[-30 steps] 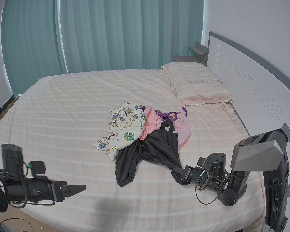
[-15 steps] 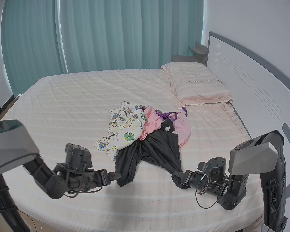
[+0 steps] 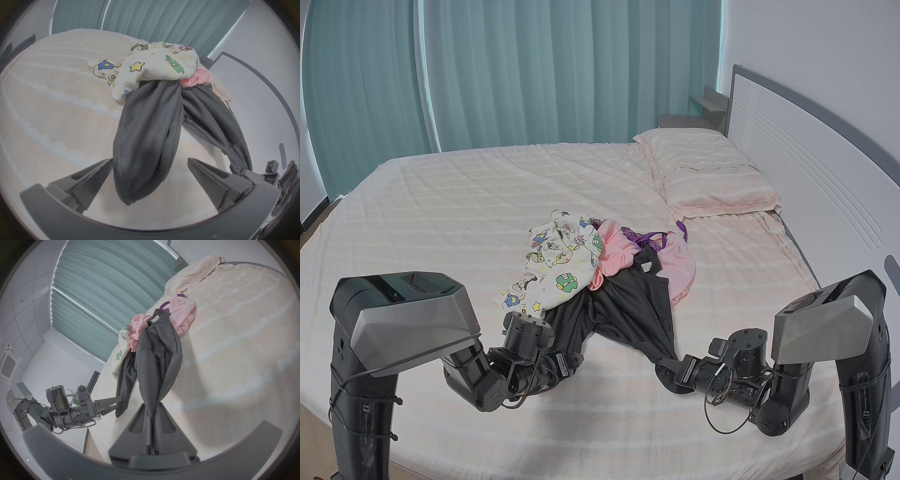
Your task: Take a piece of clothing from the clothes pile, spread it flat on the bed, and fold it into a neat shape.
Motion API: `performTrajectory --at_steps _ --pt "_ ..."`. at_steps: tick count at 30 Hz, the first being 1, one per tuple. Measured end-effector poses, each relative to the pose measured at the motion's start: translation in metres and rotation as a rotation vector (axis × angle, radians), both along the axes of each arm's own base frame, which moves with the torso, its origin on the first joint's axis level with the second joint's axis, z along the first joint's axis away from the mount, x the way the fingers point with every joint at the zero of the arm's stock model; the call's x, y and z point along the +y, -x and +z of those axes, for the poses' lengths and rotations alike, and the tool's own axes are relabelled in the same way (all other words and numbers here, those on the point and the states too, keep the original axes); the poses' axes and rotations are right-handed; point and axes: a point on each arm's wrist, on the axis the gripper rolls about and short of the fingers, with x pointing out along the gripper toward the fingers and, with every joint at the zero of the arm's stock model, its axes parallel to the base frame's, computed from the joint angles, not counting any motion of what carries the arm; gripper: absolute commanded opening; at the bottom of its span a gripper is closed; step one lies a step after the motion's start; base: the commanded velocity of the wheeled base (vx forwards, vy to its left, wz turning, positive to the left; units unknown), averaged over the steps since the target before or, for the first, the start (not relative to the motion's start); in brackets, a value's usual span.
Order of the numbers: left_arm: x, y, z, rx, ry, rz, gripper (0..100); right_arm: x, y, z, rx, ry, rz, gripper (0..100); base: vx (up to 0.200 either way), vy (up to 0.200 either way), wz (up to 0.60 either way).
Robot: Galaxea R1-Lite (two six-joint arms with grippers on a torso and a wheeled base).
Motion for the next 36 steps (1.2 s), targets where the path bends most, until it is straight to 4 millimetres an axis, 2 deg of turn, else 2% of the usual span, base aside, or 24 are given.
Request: performTrajectory --at_steps 4,5,10,16,22,26,30,36 --pt "-0.005 -0.009 -0.005 -0.019 -0.005 0.014 100 0.000 0.000 0.000 0.001 0.001 0.001 0 0.000 0.000 0.00" --pt "-0.007 -0.012 -0.006 -0.029 -0.006 0.024 0 0.000 0.000 0.000 0.001 0.001 0.001 0 0.000 0.000 0.00" --pt "-0.013 -0.018 -0.006 -0.044 0.025 0.061 0 0.000 0.000 -0.001 0.004 0.002 0.001 0 0.000 0.000 0.00" --pt "-0.014 -0.013 0.001 -0.036 0.060 0.083 0 0.000 0.001 -0.001 0.005 0.005 -0.001 0 0.000 0.000 0.00" --pt "-0.009 -0.004 0.031 -0.062 0.121 0.105 0 0.005 0.006 0.003 -0.008 0.014 -0.015 0 0.000 0.000 0.00" --pt "-0.004 0.007 0.060 -0.096 0.184 0.123 0 0.011 0.012 0.015 -0.035 0.008 -0.010 0 0.000 0.000 0.00" --pt "0.001 0.021 0.093 -0.146 0.241 0.122 0 0.017 0.017 0.042 -0.107 -0.023 -0.011 0 0.000 0.000 0.00" --pt "0.012 0.044 0.149 -0.267 0.339 0.110 0 0.015 0.023 0.117 -0.330 -0.131 -0.017 0 0.000 0.000 0.00"
